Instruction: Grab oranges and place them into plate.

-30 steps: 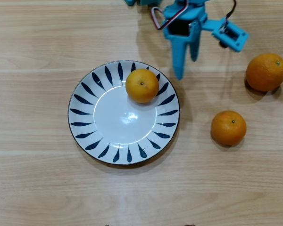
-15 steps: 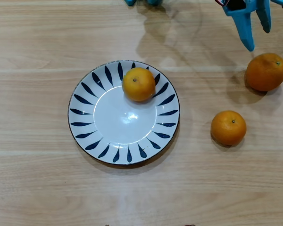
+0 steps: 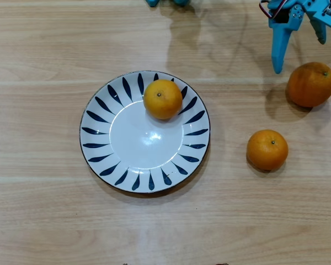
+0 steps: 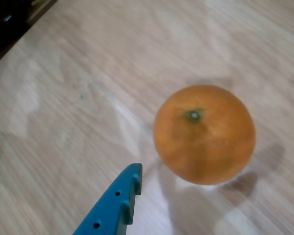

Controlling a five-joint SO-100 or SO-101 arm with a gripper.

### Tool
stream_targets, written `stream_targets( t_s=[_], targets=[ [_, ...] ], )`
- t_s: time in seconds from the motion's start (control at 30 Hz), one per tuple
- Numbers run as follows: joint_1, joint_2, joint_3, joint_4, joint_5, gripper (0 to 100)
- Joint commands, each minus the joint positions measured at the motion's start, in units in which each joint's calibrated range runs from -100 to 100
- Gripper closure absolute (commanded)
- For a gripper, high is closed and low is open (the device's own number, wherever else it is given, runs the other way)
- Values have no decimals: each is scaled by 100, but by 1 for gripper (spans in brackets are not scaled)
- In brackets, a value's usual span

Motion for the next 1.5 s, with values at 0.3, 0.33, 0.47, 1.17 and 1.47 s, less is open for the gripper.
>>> stream_targets(
  t_s=[0.3,0.33,0.47,1.17,1.47],
  targets=[
    [-331,1857,-1802,-130,-337,52],
    [-306,1967,-1820,-130,-342,52],
    [-169,2364,-1866,-319,-306,52],
    [89,3657,-2916,-861,-60,66],
    [169,3344,-2753,-783,-55,70]
  ],
)
